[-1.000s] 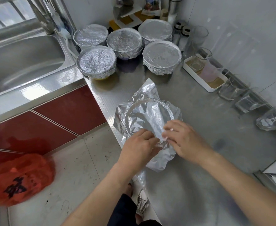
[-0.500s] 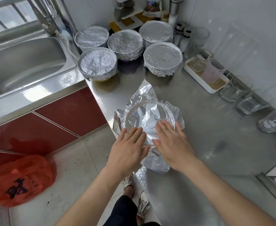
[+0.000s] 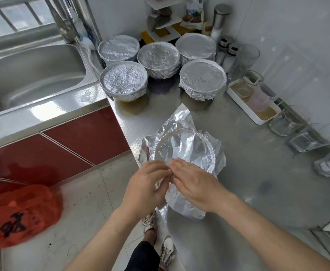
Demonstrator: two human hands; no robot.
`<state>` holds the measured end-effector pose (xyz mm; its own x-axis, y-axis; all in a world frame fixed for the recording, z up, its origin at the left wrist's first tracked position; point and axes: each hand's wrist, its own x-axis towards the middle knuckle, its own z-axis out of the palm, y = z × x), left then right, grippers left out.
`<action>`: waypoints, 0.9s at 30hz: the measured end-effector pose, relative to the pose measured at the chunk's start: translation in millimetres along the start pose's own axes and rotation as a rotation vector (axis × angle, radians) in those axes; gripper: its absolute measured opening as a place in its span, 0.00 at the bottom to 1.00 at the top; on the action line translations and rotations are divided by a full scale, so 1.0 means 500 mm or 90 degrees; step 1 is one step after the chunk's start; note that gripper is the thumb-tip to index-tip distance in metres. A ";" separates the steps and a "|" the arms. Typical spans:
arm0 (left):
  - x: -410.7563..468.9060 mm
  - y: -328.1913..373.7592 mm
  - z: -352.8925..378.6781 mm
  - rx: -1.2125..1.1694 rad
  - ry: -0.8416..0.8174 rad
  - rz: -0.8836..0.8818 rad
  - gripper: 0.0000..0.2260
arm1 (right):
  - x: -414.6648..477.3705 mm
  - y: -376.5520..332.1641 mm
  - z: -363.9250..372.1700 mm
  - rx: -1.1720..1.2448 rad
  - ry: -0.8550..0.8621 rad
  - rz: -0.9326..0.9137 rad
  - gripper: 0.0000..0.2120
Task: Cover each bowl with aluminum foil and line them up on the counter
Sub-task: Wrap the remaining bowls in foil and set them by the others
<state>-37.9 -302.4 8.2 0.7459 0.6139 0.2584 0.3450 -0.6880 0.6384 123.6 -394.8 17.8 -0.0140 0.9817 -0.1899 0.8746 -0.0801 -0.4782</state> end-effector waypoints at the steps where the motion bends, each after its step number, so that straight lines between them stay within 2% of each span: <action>1: 0.007 -0.002 0.000 -0.012 0.015 -0.038 0.08 | 0.008 0.003 -0.004 -0.001 -0.006 -0.003 0.29; 3: 0.024 -0.012 0.006 -0.017 0.026 -0.090 0.12 | 0.028 0.008 -0.009 -0.013 -0.023 -0.015 0.30; 6: 0.040 -0.019 0.022 -0.004 -0.001 -0.134 0.15 | 0.056 0.014 -0.021 -0.029 -0.031 -0.016 0.37; 13: 0.033 -0.025 0.040 0.040 0.041 -0.092 0.15 | 0.074 0.054 -0.057 -0.142 -0.002 0.080 0.48; 16: 0.033 -0.017 0.035 0.086 0.033 -0.073 0.13 | 0.054 0.074 -0.060 -0.142 0.053 0.094 0.39; 17: 0.035 -0.011 0.035 0.098 0.021 -0.044 0.13 | 0.044 0.080 -0.060 -0.118 0.115 0.089 0.32; 19: 0.041 0.002 0.034 0.084 -0.007 0.039 0.10 | 0.028 0.091 -0.060 -0.066 0.317 0.083 0.16; 21: 0.040 0.016 0.037 0.053 -0.051 0.120 0.09 | 0.009 0.095 -0.064 -0.008 0.471 0.179 0.06; 23: 0.032 0.026 0.043 0.050 -0.102 0.155 0.09 | -0.014 0.088 -0.069 0.084 0.507 0.319 0.01; 25: 0.022 0.022 0.050 0.068 -0.119 0.159 0.10 | -0.024 0.079 -0.061 0.168 0.475 0.411 0.05; 27: 0.018 0.024 0.063 0.098 -0.116 0.177 0.10 | -0.038 0.070 -0.049 0.187 0.437 0.454 0.06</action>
<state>-9.3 -317.4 -4.5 0.9076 0.3256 0.2649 0.1861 -0.8778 0.4414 166.3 -411.8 25.8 0.8216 0.5695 -0.0254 0.4170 -0.6307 -0.6545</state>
